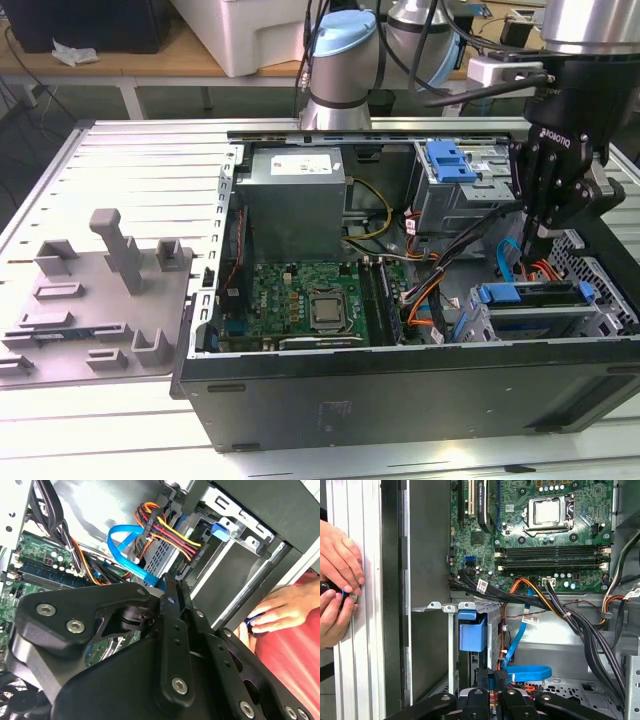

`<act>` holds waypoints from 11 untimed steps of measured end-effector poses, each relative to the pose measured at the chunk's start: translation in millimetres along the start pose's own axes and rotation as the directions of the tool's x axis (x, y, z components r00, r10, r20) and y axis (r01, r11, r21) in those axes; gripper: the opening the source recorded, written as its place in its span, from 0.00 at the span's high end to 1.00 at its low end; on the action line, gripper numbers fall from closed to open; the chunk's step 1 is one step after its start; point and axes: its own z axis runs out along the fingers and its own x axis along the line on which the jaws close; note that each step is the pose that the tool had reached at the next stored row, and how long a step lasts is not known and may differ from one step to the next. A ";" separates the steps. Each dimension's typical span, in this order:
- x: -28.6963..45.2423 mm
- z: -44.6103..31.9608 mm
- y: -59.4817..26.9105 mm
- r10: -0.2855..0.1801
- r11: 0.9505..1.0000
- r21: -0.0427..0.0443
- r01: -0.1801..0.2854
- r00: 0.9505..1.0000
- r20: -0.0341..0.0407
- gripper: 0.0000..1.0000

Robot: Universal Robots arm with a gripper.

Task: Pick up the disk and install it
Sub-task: 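Insert the second disk wire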

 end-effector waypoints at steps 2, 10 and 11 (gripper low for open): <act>-0.2 0.1 0.0 -0.003 1.000 0.001 0.003 1.000 0.000 0.84; 3.0 1.2 -6.6 -0.003 1.000 0.000 0.003 1.000 0.020 0.84; 5.0 1.8 -7.9 -0.003 1.000 0.000 0.003 0.999 0.032 0.84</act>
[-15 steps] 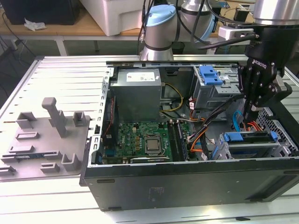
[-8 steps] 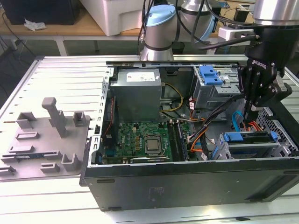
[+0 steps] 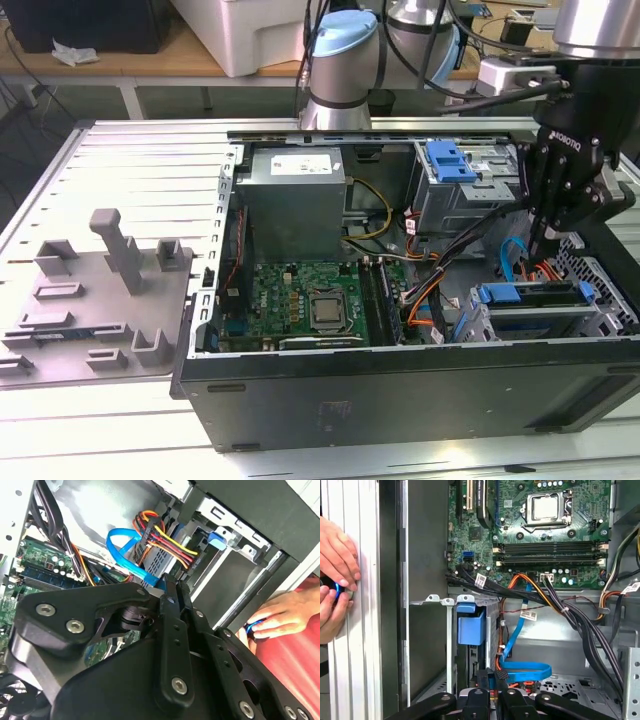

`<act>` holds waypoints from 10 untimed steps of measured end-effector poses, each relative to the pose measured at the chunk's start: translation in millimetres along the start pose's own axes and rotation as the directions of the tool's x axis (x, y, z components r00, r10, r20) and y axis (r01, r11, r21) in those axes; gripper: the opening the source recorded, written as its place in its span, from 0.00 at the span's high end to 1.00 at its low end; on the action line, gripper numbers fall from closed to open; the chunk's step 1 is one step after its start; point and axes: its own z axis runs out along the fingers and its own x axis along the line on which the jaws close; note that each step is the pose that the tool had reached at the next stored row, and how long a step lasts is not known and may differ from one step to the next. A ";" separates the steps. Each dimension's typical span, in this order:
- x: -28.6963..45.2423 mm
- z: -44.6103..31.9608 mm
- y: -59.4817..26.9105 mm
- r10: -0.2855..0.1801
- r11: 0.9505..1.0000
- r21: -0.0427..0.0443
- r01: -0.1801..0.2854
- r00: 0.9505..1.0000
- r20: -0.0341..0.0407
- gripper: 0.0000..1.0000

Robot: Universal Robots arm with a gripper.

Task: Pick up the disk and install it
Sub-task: 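Insert the second disk wire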

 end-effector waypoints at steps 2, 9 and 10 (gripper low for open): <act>3.2 0.8 -0.4 0.001 1.000 0.000 -0.001 1.000 0.018 0.84; 15.1 5.6 -1.7 0.024 1.000 -0.017 -0.023 0.999 0.043 0.84; 15.0 6.3 -2.0 0.029 0.999 -0.022 -0.028 0.999 0.043 0.84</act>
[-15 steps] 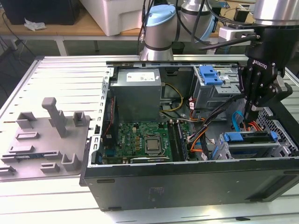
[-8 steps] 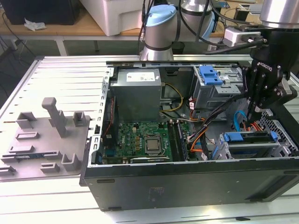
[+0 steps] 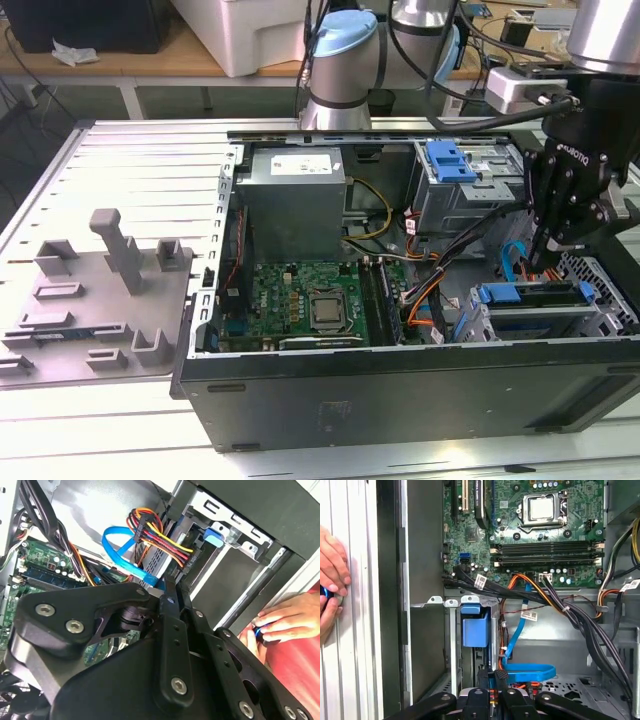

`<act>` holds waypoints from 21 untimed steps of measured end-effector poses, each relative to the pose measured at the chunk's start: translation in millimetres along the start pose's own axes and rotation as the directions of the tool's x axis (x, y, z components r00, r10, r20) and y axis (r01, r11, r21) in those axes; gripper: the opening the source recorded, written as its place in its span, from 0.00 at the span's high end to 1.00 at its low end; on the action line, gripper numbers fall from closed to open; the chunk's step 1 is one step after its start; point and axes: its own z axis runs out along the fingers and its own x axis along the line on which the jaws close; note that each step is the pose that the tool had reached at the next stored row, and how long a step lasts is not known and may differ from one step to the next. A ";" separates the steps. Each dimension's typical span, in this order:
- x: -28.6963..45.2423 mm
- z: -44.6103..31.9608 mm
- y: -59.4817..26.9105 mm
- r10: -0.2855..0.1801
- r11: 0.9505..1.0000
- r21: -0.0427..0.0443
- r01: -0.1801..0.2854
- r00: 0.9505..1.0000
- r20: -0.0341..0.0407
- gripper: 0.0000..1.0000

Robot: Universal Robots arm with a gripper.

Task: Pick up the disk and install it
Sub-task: 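Insert the second disk wire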

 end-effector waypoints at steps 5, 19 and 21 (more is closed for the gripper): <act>1.4 1.4 -2.0 0.008 1.000 -0.010 -0.008 1.000 0.019 0.84; 15.5 4.4 -5.5 0.017 1.000 -0.023 -0.015 0.994 0.105 0.84; 18.4 4.9 -6.5 0.018 1.000 -0.025 -0.016 0.993 0.115 0.84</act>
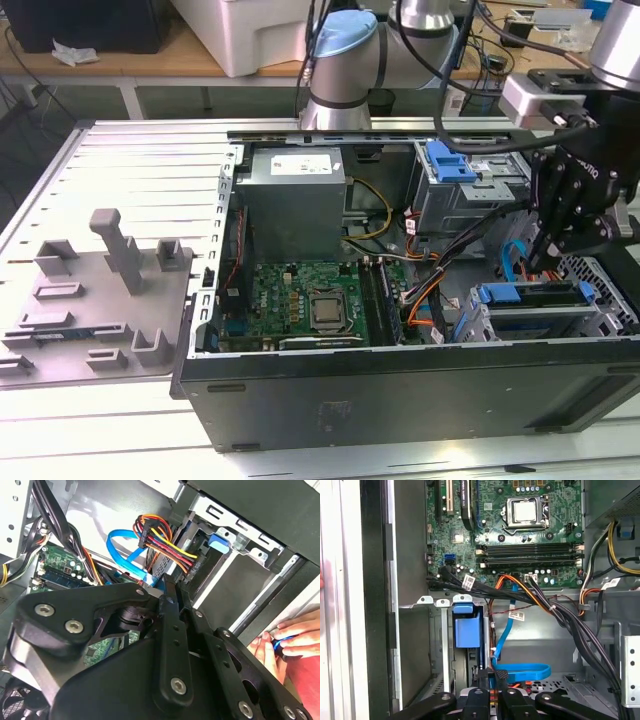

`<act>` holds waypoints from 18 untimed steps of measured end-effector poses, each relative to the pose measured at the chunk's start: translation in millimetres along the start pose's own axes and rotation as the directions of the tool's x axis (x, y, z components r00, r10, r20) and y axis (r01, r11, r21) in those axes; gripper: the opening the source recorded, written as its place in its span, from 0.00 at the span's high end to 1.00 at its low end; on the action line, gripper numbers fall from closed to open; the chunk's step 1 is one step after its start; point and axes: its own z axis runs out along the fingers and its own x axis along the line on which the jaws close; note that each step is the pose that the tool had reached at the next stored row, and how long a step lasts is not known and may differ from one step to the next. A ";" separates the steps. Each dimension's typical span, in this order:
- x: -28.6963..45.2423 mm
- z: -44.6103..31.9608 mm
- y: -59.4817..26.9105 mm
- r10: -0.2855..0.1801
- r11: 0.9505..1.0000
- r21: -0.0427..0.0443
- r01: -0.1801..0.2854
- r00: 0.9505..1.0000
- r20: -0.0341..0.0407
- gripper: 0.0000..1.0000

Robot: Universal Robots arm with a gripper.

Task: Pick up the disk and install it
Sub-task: 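Insert the second disk wire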

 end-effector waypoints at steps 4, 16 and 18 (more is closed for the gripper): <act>3.7 0.3 -1.8 0.002 1.000 -0.004 -0.002 1.000 0.012 0.84; 7.5 0.9 -4.1 0.006 1.000 -0.011 -0.006 1.000 0.019 0.84; 7.7 1.0 -4.2 0.006 1.000 -0.012 -0.006 1.000 0.019 0.84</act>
